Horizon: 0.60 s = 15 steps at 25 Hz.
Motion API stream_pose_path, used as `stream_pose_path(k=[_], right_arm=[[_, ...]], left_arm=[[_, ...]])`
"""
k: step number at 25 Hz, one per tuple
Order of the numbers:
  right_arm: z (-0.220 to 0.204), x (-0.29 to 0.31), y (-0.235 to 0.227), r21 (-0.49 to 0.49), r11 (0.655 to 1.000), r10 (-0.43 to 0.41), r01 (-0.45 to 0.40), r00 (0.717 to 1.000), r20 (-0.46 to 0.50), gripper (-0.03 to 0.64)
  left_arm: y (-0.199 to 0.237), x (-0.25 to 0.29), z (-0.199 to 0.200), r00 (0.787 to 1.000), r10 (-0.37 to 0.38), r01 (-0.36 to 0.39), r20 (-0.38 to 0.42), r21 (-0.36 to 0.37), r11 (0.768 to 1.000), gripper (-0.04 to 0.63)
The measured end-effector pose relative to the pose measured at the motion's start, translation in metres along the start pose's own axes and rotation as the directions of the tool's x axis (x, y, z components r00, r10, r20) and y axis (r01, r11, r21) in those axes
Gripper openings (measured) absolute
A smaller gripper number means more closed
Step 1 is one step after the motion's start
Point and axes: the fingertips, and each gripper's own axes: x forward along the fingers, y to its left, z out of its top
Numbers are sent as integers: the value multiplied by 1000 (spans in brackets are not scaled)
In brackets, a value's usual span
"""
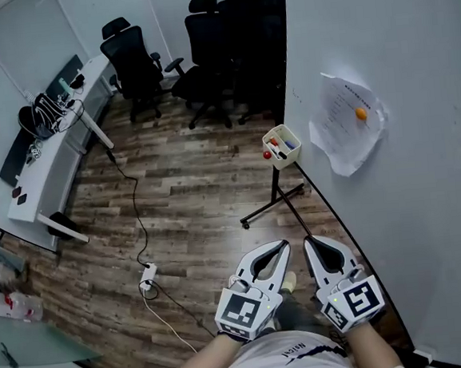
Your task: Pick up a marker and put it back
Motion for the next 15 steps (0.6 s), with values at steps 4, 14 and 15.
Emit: stream_pose_path(k=[4, 14, 15], right_arm=[[-4, 34, -24, 3, 1000, 20, -20, 1000, 0, 14], [-1, 115, -99, -21, 997, 75, -75, 997, -9, 15], [-2, 122, -106, -23, 997, 75, -75, 997, -14, 14]], left_arm=[[26, 29, -2, 1000, 22, -22, -9, 14, 1000, 12], [84, 123, -1, 995, 89, -87, -39, 55, 995, 12], [90, 131, -1, 995, 93, -91, -40, 55, 994, 12]])
